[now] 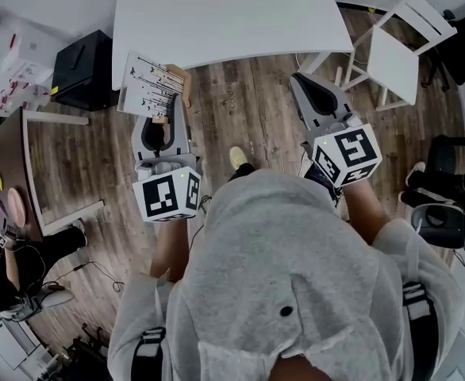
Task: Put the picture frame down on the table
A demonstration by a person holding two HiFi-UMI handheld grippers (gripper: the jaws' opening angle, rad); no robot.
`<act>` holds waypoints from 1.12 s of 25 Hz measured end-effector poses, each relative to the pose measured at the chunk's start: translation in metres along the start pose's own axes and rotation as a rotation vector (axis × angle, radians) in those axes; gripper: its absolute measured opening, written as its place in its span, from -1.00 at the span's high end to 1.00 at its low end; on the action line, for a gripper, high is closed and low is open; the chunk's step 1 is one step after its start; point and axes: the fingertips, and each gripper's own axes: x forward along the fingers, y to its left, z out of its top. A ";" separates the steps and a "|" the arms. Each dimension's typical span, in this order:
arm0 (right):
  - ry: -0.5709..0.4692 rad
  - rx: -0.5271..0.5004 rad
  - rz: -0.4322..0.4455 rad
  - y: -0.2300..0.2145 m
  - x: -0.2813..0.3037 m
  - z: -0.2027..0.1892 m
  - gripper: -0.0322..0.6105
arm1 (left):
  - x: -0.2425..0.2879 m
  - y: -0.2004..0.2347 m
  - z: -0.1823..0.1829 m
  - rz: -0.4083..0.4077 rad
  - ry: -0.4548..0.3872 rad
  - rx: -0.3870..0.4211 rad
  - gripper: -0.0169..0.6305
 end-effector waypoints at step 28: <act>0.032 -0.038 -0.043 0.022 0.078 -0.001 0.81 | 0.048 0.076 -0.020 -0.045 -0.006 -0.020 0.54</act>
